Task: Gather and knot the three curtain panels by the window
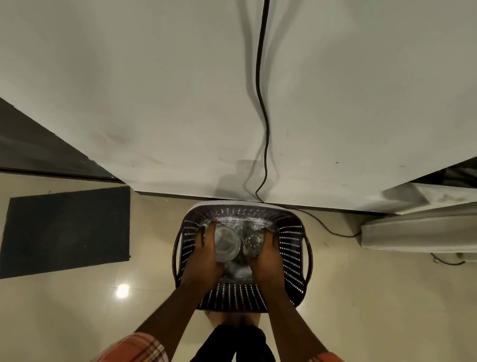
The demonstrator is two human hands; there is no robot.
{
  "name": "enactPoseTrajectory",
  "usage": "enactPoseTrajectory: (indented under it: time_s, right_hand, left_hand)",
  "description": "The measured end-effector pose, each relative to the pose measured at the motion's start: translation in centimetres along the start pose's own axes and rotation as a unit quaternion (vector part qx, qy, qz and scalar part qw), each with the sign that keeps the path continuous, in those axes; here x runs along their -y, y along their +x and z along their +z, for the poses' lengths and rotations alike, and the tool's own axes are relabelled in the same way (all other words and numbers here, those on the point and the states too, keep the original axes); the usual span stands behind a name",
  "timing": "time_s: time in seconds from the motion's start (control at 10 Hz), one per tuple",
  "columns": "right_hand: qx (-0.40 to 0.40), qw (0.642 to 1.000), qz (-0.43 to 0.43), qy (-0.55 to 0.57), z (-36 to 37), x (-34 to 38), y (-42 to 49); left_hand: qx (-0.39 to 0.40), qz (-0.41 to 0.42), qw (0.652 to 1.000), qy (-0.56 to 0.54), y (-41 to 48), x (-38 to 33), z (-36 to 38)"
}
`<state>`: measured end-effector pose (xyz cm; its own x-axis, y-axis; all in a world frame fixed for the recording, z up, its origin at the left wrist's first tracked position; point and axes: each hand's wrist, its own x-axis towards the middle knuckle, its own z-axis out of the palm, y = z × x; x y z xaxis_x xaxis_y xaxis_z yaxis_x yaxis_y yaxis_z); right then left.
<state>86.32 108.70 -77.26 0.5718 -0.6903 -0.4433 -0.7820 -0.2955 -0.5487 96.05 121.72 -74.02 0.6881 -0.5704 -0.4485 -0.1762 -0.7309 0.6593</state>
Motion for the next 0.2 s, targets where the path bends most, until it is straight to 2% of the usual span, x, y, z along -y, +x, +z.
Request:
enactPoseTrajectory:
  time_s: [0.2]
  right_hand:
    - [0.012,1.0,0.008,-0.014,-2.1,1.7,-1.4]
  left_hand:
    - [-0.012,-0.003,1.0,-0.004,-1.5,-2.0,-1.1]
